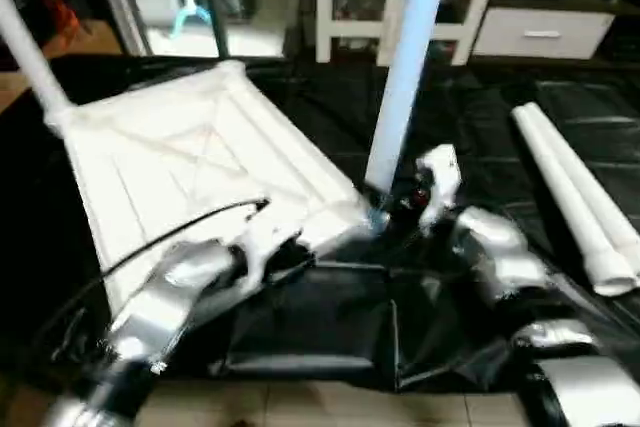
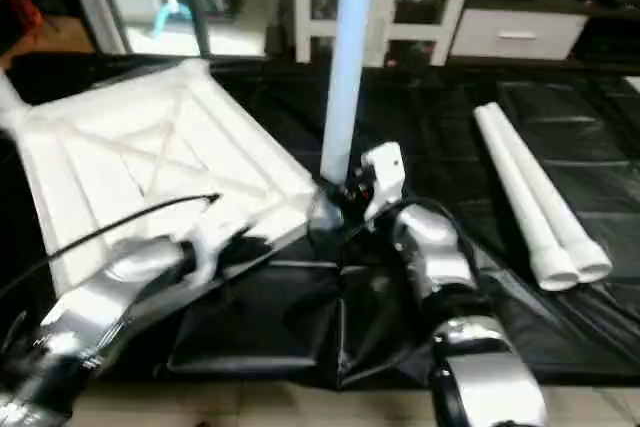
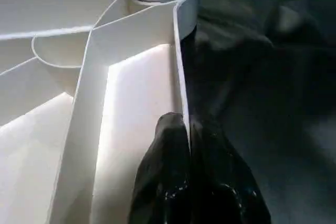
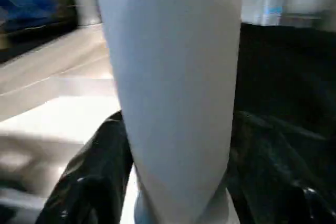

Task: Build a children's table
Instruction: Rotate leg to tighten

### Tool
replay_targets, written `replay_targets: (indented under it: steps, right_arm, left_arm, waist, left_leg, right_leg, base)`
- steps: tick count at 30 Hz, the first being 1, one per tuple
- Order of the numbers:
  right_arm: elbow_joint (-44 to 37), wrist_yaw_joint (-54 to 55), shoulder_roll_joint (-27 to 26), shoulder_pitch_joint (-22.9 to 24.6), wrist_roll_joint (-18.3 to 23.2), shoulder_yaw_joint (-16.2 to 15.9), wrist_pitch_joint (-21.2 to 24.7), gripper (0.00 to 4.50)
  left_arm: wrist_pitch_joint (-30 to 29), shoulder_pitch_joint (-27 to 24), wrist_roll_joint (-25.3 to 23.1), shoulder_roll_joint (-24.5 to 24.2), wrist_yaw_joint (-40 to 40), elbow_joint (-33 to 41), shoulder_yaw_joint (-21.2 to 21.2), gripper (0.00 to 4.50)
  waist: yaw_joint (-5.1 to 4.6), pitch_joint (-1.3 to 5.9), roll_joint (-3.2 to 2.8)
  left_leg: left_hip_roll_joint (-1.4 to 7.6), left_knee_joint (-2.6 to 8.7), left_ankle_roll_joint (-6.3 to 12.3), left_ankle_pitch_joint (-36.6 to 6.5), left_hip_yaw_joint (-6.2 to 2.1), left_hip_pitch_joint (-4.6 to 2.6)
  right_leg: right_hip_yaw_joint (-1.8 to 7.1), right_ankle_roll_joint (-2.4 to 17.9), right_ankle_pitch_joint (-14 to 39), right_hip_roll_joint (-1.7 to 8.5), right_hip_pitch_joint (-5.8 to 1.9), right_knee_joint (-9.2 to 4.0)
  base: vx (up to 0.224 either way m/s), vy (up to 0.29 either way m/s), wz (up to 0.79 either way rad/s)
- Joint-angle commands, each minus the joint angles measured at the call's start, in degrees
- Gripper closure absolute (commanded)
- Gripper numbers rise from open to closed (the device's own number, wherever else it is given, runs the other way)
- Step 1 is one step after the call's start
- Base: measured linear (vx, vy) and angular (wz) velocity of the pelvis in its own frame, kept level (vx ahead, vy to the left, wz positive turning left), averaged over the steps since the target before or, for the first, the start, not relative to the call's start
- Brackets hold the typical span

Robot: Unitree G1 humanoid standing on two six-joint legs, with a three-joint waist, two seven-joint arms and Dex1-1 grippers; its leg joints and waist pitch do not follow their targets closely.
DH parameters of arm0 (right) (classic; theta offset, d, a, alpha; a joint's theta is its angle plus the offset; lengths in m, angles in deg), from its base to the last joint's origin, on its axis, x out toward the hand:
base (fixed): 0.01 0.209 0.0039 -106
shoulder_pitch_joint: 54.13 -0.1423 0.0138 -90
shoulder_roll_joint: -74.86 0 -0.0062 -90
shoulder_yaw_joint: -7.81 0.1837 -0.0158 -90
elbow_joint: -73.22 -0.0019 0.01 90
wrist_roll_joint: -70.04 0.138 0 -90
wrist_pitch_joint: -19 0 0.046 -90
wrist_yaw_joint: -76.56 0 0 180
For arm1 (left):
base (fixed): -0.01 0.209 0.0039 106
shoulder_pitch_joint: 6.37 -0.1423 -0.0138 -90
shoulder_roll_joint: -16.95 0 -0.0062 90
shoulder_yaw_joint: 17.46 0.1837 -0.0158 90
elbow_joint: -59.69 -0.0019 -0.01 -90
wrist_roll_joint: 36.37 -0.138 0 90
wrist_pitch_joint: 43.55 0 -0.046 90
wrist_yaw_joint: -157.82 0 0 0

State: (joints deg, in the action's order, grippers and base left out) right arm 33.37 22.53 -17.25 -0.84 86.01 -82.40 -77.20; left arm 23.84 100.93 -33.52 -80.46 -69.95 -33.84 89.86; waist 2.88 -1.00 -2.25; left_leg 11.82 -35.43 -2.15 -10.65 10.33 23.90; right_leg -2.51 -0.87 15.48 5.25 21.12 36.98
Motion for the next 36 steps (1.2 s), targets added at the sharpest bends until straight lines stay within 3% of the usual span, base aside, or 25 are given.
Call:
replay_targets:
  steps: [1, 4, 5, 6, 8, 17, 25, 29, 31, 32, 33, 35, 36]
  right_arm:
    - [-4.84, -7.91, 5.58, 1.0, 3.84, 1.67, 4.2, 1.35]
    - [-8.21, -14.95, 9.29, 2.65, 4.47, 0.09, 7.18, 1.11]
    - [-8.25, -15.18, 9.46, 2.69, 4.37, 0.09, 7.17, 1.01]
    - [-8.68, -16.59, 10.14, 2.9, 4.54, 0.38, 8.06, 1.01]
    - [-8.87, -18.31, 10.4, 2.94, 4.94, 1.04, 9.17, 1.01]
    - [-11.37, -19.91, 9.52, 4.39, 6.52, 0.44, 13.26, 1.75]
    - [-10.8, -18.15, 8.29, 5.17, 5.29, 0.34, 13.13, 2.35]
    - [-5.96, -7.31, 5.73, 3.89, 1.73, 0.56, 10.81, 2.4]
    - [-3.19, -1.01, 4.23, 2.77, 0.26, 0.94, 9.79, 2.42]
    - [-0.65, 6.82, 2.58, 1.53, -0.8, 1.77, 9.21, 2.44]
    - [4.19, 23.76, -0.74, -0.76, -2.33, 3.82, 8.25, 2.44]
    - [7.1, 33.58, -3.72, -2.03, -1.59, 5.97, 7.21, 2.47]
    - [7.12, 33.66, -3.74, -2.04, -1.58, 5.99, 7.2, 2.47]
  left_arm:
    - [0.44, -3.13, 3.66, -1.36, -7.81, 4.52, 2.76, 4.5]
    - [0.68, -4.48, 5.2, -2.67, -8.0, 5.94, 1.89, 4.5]
    - [0.76, -4.53, 5.26, -2.79, -8.01, 5.98, 1.84, 4.5]
    - [1.3, -4.7, 5.29, -3.25, -7.84, 5.94, 1.53, 4.5]
    - [1.8, -4.75, 4.86, -3.31, -7.61, 5.66, 1.04, 4.5]
    - [1.65, -4.55, 4.31, -3.86, -6.96, 5.07, 1.02, 4.5]
    - [1.2, -4.29, 4.54, -3.93, -7.35, 5.11, 0.99, 4.5]
    - [-1.53, -1.95, 3.65, -2.01, -4.27, 2.28, 0.65, 4.5]
    - [-3.36, -0.18, 2.54, -0.61, -1.74, 0.04, 0.58, 4.5]
    - [-4.75, 1.72, 0.75, 1.02, 1.85, -2.61, 0.52, 4.5]
    - [-7.98, 5.91, -1.96, 5.62, 10.62, -8.33, -0.75, 4.5]
    - [-9.45, 9.01, -3.27, 9.28, 15.93, -12.04, -1.28, 4.5]
    - [-9.46, 9.04, -3.27, 9.31, 15.97, -12.07, -1.28, 4.5]
  waist:
    - [-0.12, 3.89, 0.02]
    - [0.73, 3.89, 0.13]
    - [0.88, 3.77, 0.23]
    - [0.87, 3.63, 0.73]
    - [0.81, 3.49, 0.54]
    - [0.22, 3.41, 0.42]
    - [0.25, 3.47, 0.29]
    - [-0.09, 3.15, 0.21]
    - [-0.54, 2.78, 0.23]
    - [-0.85, 2.65, 0.33]
    - [-1.3, 2.3, 0.23]
    - [-1.48, 2.18, 0.4]
    - [-1.35, 2.35, 0.37]
  left_leg:
    - [1.23, 2.47, 8.36, 4.27, -0.34, -2.57]
    - [1.2, 2.01, 9.29, 8.22, -0.34, -2.38]
    - [1.14, 2.14, 9.12, 7.1, -0.17, -2.3]
    - [1.14, 2.38, 8.6, 5.26, -0.05, -2.21]
    - [1.19, 2.6, 7.83, 2.9, -0.09, -2.16]
    - [1.23, 2.75, 7.29, 2.29, -0.15, -2.27]
    - [1.11, 2.63, 7.12, 2.67, -0.12, -2.12]
    - [1.17, 3.07, 5.28, -1.16, -0.05, -2.33]
    - [1.11, 3.51, 3.13, -4.56, 0.04, -2.46]
    - [1.08, 3.65, 1.74, -6.46, 0.08, -2.46]
    - [0.99, 4.01, 0.1, -8.69, 0.07, -2.55]
    - [0.85, 4.3, -2.42, -12.28, 0.04, -3.06]
    - [0.86, 4.42, -2.66, -12.19, -0.12, -2.86]
  right_leg:
    - [0.83, 15.65, -23.75, 1.15, -2.18, -2.1]
    - [0.55, 15.3, -25.55, 1.04, -1.78, -1.68]
    - [0.68, 15.24, -23.71, 1.3, -1.65, -1.86]
    - [0.87, 15.35, -21.29, 1.51, -1.7, -2.16]
    - [0.96, 15.6, -18.03, 1.68, -1.74, -2.37]
    - [1.04, 15.91, -16.47, 1.7, -1.54, -2.54]
    - [1.06, 15.93, -17.49, 1.73, -1.6, -2.44]
    - [1.23, 15.95, -12.79, 1.81, -1.38, -2.88]
    - [1.39, 16.09, -7.79, 1.94, -1.18, -3.27]
    - [1.5, 15.96, -4.67, 2.0, -1.16, -3.51]
    - [1.66, 15.69, -0.86, 2.08, -1.07, -3.95]
    - [1.86, 14.53, 5.22, 2.28, -0.98, -4.68]
    - [1.92, 13.61, 5.7, 2.42, -1.33, -4.84]
  base:
    - [0.0, 0.0, 0.0]
    - [0.0, 0.0, 0.0]
    - [0.0, 0.0, 0.0]
    - [0.0, 0.0, 0.0]
    - [0.0, 0.0, 0.0]
    - [0.0, 0.0, 0.0]
    - [0.0, 0.0, 0.0]
    - [0.0, 0.0, 0.0]
    - [0.0, 0.0, 0.0]
    - [0.0, 0.0, 0.0]
    - [0.0, 0.0, 0.0]
    - [0.0, 0.0, 0.0]
    - [0.0, 0.0, 0.0]
